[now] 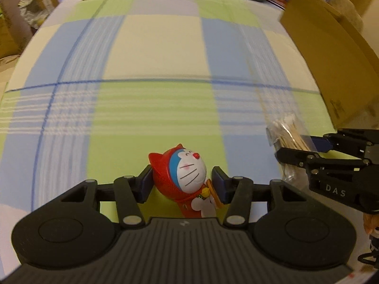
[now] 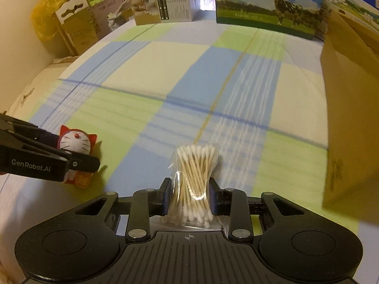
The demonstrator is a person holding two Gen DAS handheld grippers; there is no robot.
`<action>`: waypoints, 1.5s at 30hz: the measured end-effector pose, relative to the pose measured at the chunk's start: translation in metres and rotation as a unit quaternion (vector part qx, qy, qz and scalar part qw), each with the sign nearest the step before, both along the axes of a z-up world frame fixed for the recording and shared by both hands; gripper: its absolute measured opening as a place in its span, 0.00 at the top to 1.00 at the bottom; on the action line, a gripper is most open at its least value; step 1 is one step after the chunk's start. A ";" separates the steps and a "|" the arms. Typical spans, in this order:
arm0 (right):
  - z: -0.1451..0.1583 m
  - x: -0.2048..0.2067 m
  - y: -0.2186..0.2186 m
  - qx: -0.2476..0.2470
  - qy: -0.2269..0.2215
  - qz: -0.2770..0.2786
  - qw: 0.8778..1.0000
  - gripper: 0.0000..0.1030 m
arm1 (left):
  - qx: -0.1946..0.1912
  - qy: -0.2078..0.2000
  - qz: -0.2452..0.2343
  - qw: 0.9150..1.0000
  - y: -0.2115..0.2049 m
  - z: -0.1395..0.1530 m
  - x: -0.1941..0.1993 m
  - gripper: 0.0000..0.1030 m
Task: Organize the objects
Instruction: 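Carry the figurine and cotton swabs with both tools over the box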
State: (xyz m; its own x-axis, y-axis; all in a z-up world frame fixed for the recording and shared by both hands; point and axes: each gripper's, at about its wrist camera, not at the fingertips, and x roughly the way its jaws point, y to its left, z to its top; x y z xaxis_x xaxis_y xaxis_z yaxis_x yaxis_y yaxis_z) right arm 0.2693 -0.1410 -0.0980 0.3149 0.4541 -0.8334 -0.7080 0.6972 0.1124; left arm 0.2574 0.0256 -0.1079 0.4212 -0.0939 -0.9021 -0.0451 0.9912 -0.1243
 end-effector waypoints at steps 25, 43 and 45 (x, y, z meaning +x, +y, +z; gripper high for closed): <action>0.011 -0.044 -0.081 0.018 0.031 -0.061 0.998 0.78 | -0.005 0.003 -0.078 0.997 -0.076 0.006 -0.030 0.61; 0.058 -0.043 -0.128 0.084 0.011 -0.070 0.994 0.79 | -0.007 -0.031 -0.088 0.996 -0.114 0.039 -0.032 0.61; 0.066 -0.043 -0.133 0.093 0.007 -0.068 0.993 0.79 | -0.009 -0.038 -0.091 0.995 -0.120 0.045 -0.032 0.61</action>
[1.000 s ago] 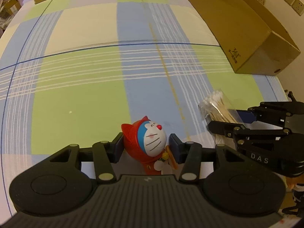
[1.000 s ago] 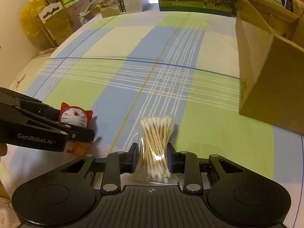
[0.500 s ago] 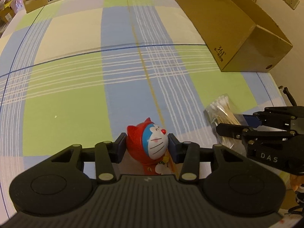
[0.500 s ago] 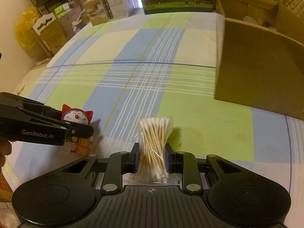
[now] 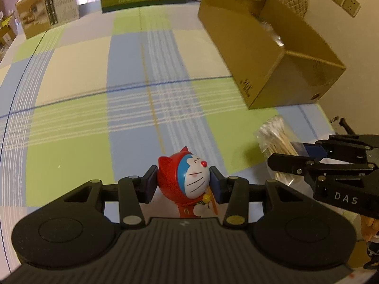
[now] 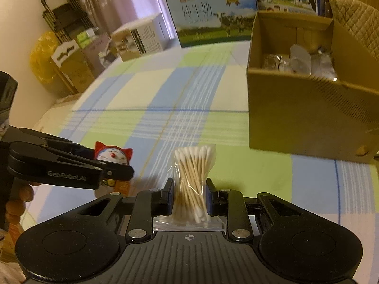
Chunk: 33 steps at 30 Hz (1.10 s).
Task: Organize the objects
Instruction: 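Carry the figurine and cotton swabs with both tools over the box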
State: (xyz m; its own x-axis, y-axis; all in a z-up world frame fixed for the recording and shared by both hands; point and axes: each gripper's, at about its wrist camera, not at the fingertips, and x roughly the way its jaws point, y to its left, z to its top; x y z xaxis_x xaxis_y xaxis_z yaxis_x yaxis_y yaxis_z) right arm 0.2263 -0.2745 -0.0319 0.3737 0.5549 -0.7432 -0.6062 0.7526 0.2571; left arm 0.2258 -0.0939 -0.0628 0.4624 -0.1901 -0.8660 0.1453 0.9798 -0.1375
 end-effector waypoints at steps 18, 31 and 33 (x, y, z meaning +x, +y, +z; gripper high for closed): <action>0.066 0.015 -0.044 0.062 -0.055 0.001 0.997 0.79 | -0.019 -0.073 -0.026 0.997 -0.054 0.068 0.016 0.61; 0.094 0.069 -0.090 0.070 -0.093 -0.052 0.992 0.79 | -0.024 -0.122 -0.049 0.991 -0.101 0.101 0.053 0.61; 0.097 0.081 -0.096 0.065 -0.101 -0.064 0.991 0.79 | -0.024 -0.128 -0.054 0.990 -0.110 0.104 0.063 0.61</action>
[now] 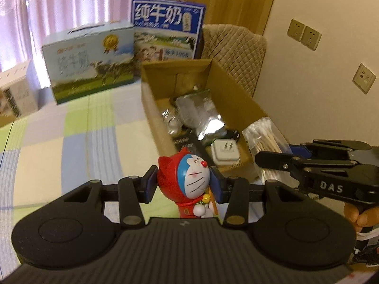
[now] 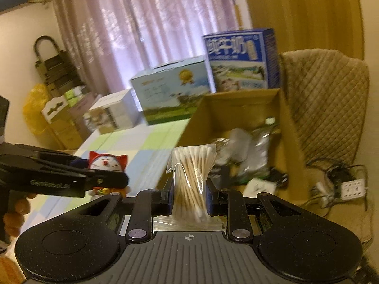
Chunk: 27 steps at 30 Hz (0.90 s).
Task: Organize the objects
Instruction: 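Carry the figurine and cotton swabs with both tools over the box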
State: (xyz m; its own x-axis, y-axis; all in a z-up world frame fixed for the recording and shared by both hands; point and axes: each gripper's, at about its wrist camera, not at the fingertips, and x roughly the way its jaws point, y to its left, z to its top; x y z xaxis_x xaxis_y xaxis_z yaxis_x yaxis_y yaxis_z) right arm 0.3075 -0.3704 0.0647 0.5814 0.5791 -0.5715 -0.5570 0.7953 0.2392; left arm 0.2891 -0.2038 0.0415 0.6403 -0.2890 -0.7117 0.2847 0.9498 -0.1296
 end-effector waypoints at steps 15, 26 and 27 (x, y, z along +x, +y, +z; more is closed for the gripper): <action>-0.034 0.107 -0.003 -0.118 -0.029 -0.054 0.991 0.78 | 0.024 0.001 0.000 1.000 -0.051 -0.014 0.098 0.61; -0.058 0.148 0.007 -0.163 -0.038 -0.048 0.985 0.78 | 0.043 0.016 0.005 0.999 -0.066 -0.035 0.139 0.61; -0.059 0.150 0.007 -0.164 -0.039 -0.048 0.985 0.78 | 0.045 0.017 0.005 0.999 -0.067 -0.036 0.142 0.61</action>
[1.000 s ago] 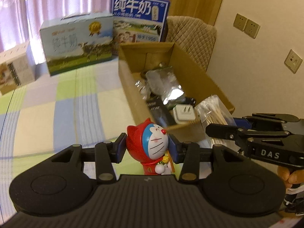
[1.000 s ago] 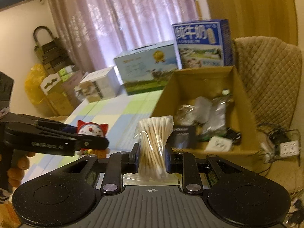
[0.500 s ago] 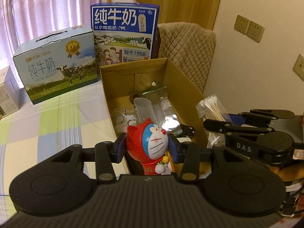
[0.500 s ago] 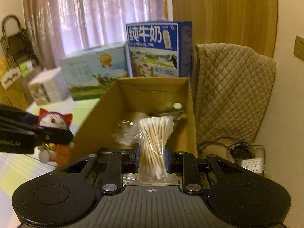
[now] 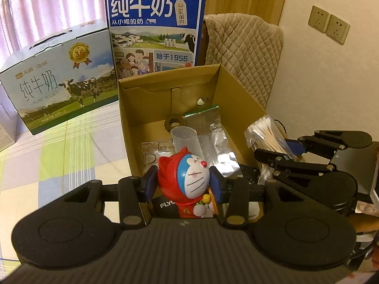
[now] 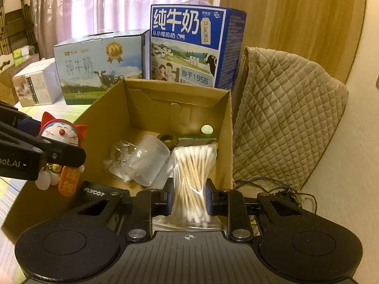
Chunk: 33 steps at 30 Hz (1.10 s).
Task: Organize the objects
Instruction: 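Carry the figurine and cotton swabs with both tools over the box, then open the right tool to drop the swabs while the left tool releases the figurine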
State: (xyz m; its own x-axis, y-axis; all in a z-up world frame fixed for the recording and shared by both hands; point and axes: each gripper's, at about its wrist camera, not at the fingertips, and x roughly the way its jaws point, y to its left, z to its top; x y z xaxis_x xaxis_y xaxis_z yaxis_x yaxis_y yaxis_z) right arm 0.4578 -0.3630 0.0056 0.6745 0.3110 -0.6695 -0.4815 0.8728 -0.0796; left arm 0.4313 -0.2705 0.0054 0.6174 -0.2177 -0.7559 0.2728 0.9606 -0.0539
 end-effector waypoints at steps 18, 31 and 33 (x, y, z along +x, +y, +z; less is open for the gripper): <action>-0.004 0.018 -0.001 0.013 -0.019 0.018 1.000 0.54 | 0.020 0.021 0.005 1.000 -0.009 -0.021 0.030 0.61; -0.003 0.018 -0.005 0.029 -0.011 0.022 0.999 0.52 | 0.026 0.030 0.009 0.999 -0.010 -0.030 0.035 0.57; -0.002 0.017 -0.006 0.034 -0.009 0.023 0.999 0.50 | 0.030 0.019 0.011 0.999 -0.010 -0.026 0.033 0.42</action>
State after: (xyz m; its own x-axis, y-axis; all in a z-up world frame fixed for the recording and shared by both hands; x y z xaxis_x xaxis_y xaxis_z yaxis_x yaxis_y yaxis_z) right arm 0.4745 -0.3691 0.0037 0.6701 0.3866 -0.6336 -0.5201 0.8536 -0.0291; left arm 0.4640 -0.2803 -0.0209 0.5915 -0.1573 -0.7908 0.2505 0.9681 -0.0053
